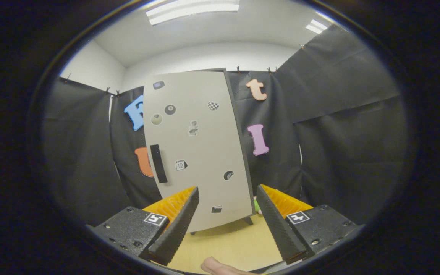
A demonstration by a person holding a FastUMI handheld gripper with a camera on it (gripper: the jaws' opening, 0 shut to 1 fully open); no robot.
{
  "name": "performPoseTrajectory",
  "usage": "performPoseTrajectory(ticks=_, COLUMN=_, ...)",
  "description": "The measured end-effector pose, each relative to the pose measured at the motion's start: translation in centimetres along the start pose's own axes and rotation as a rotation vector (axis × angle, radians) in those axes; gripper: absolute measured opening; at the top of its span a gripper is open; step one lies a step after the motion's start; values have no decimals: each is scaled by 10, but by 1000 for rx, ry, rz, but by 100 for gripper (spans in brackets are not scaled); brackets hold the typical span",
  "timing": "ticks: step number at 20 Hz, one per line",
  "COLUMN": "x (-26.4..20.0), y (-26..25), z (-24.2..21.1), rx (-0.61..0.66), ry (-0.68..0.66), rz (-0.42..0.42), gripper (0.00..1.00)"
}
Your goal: Open the shoe cabinet door, grab the shoes and put them into the shoe cabinet, then close the shoe cabinet door.
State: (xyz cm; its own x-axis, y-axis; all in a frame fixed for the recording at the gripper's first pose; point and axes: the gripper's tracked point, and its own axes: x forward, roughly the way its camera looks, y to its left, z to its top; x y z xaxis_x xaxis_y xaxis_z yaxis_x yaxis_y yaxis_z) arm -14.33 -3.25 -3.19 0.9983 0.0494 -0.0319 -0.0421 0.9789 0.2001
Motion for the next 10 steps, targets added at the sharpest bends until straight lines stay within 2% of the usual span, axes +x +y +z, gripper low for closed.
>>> performPoseTrajectory(ticks=4, x=-17, y=-6, z=-15, rx=-16, ry=29, rz=-14, gripper=99)
performPoseTrajectory(ticks=6, x=-23, y=-1, z=-14, rx=-40, ry=14, rz=11, gripper=99)
performPoseTrajectory(ticks=10, x=-23, y=-7, z=-24, rx=-63, ry=13, rz=-12, gripper=99)
